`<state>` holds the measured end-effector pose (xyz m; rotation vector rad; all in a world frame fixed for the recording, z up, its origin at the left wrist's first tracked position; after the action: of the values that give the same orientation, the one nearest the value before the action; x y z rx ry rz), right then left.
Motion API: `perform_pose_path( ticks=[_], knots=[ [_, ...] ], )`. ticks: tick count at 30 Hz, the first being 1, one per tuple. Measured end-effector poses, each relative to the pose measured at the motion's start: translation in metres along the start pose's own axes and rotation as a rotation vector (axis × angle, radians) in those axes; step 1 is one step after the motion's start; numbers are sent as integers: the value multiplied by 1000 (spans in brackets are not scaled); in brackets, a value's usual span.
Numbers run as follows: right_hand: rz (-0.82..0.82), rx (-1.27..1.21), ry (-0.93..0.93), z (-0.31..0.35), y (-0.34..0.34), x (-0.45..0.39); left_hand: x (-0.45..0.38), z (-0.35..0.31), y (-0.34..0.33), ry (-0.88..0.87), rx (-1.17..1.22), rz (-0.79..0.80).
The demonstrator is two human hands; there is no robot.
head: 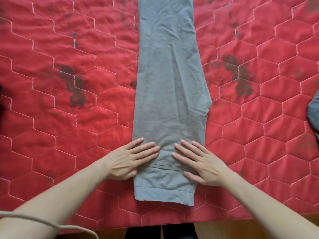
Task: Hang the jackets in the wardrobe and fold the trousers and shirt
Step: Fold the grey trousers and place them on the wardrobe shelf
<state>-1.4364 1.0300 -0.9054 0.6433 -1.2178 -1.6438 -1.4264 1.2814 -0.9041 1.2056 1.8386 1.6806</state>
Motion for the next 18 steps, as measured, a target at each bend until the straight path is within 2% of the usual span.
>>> perform_pose_path(
  ticks=[3, 6, 11, 18],
  knots=[
    [116, -43, 92, -11, 5, 25, 14, 12, 2, -125, -96, 23],
    [192, -10, 136, -21, 9, 31, 13, 11, 5, -168, -135, -40],
    [62, 179, 120, -15, 7, 22, -3, 4, 7, -119, -104, -98],
    [-60, 191, 22, 0, 4, 15, -11, -2, 5, 14, 36, 0]
  ],
)
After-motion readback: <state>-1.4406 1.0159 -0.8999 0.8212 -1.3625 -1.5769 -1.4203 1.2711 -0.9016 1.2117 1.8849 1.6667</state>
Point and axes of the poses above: each hand's wrist, its own x-axis away from the middle knuckle, its own y-axis out of the back of the hand, z = x × y, the point moved 7 cm from there along -x, towards the middle knuckle, and after that the axes turned 13 degrees about y, right-handed, at the moved point
